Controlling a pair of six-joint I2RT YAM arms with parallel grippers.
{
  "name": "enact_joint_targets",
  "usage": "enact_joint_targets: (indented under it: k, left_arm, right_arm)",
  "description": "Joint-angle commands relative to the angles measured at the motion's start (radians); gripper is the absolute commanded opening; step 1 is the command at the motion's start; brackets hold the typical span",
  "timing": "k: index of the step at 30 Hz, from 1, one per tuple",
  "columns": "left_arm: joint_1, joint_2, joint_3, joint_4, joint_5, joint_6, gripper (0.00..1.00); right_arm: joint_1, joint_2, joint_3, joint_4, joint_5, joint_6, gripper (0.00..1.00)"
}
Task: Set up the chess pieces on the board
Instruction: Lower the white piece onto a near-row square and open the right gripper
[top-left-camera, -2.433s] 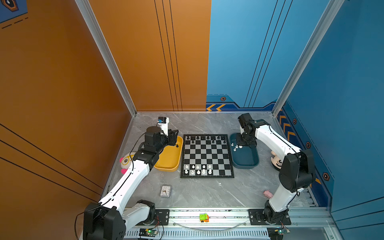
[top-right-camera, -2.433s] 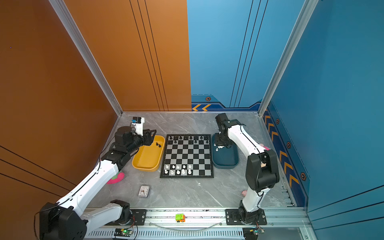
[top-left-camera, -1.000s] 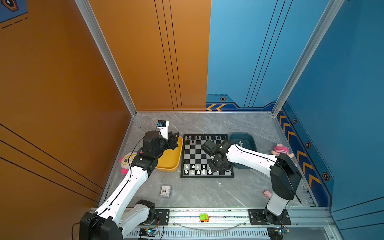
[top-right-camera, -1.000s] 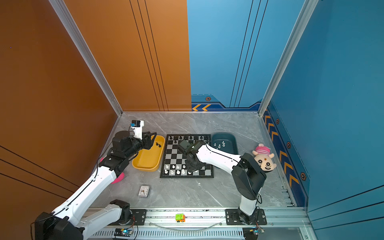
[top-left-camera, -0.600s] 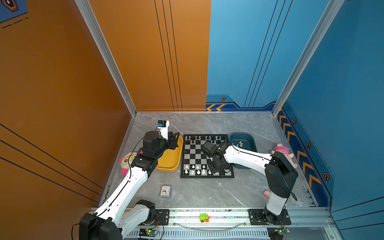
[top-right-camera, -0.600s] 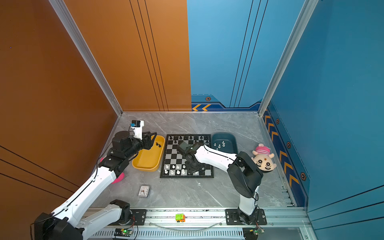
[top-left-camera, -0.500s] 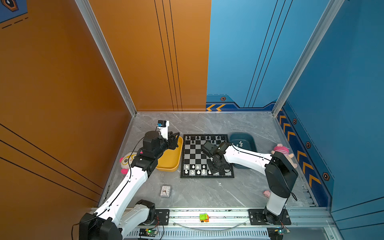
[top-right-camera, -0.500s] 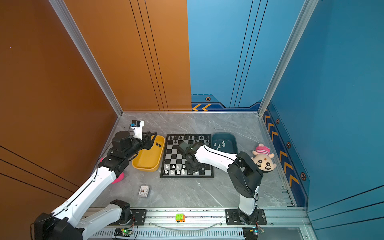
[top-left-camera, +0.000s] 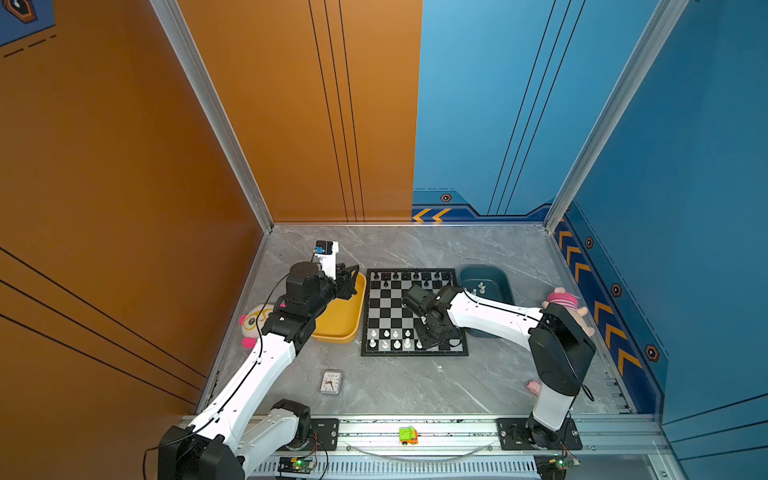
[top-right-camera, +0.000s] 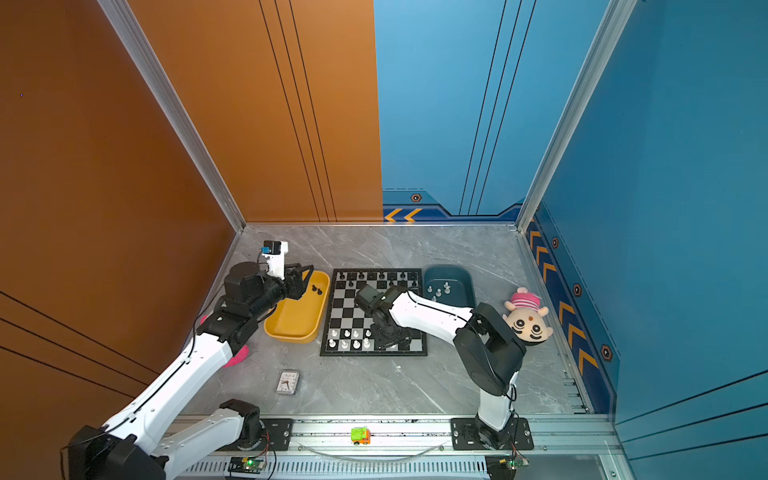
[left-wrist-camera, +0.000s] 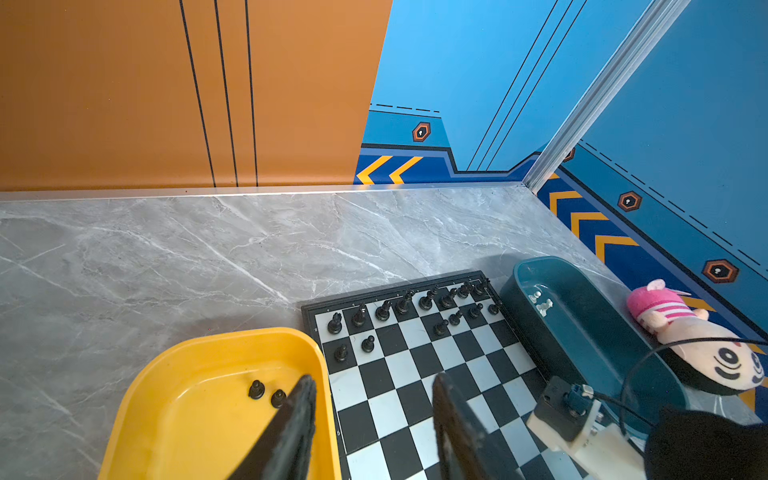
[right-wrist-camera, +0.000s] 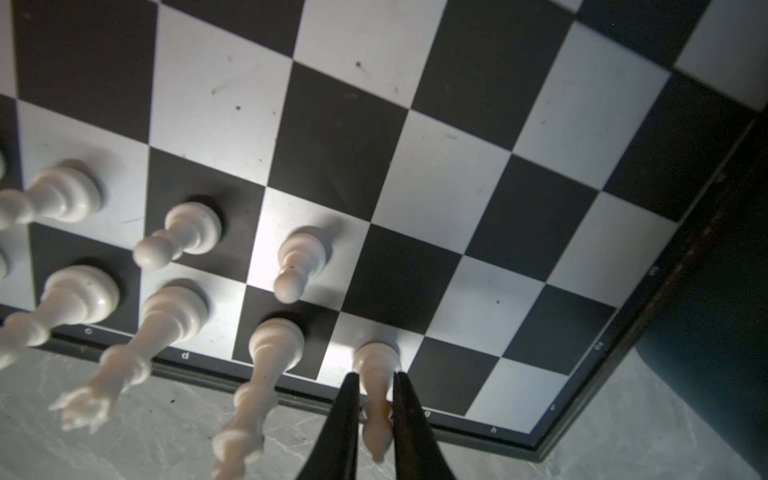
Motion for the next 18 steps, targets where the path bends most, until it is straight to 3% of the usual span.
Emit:
enact_joint_targets:
  k: [1,18]
  left_arm:
    - [-0.009,-0.013,-0.008,-0.012,-0.007,0.018,0.48]
    - [-0.011,-0.018,-0.002,-0.023,-0.012,0.026,0.48]
  right_arm:
    - [0.006,-0.007,-0.001,0.007,-0.009,0.019,0.23]
    - [-0.025,-0.113,0.105,-0.099,0.103,-0.006,0.33]
